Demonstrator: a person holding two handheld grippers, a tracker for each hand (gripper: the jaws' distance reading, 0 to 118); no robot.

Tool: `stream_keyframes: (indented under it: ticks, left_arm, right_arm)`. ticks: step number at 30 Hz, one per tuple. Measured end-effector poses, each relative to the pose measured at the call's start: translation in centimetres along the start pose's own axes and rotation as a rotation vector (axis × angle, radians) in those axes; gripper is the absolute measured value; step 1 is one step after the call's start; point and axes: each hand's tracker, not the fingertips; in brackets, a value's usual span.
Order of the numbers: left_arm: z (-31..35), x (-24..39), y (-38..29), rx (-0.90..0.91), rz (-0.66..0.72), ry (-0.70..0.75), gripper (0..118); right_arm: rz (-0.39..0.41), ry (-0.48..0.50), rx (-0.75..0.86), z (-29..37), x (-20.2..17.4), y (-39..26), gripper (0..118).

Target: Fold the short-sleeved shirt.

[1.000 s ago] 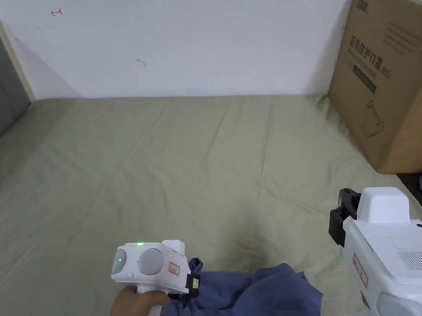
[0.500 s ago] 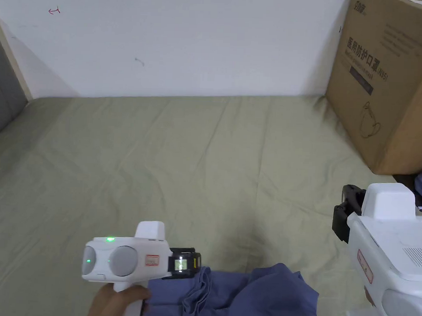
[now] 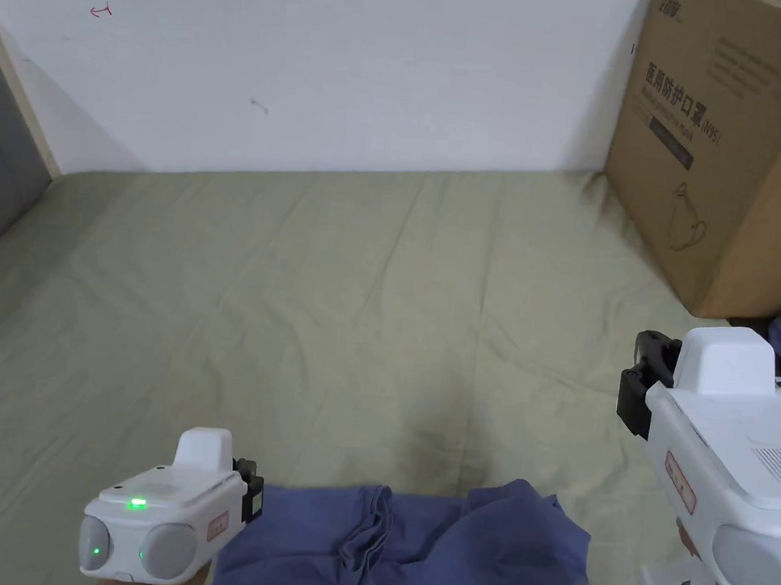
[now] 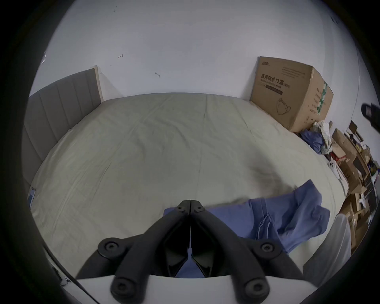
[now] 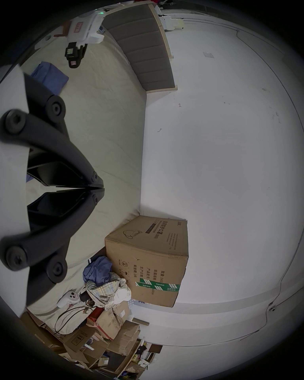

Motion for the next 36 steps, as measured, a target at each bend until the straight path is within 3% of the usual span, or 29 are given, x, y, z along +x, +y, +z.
stream_keyframes:
  ticks: [12,23,30,36]
  left_arm:
    - [-4.7,7.0,-5.7,-0.178,-0.106,-0.143,0]
    - [-4.7,11.8,-5.9,-0.168,-0.11,-0.191,0]
    - [-1.3,7.3,-2.6,-0.08,0.111,-0.299,0]
    - [0.7,-0.8,0.8,-0.106,0.286,-0.364,0]
  right_arm:
    - [-0.001,-0.014,-0.017,0.4,0.9,-0.5,0]
    - [0.003,-0.015,-0.017,0.5,1.1,-0.4,0]
    - [0.009,-0.002,-0.01,0.4,0.6,-0.1,0]
    - [0.007,0.01,-0.008,0.1,0.0,0.2,0]
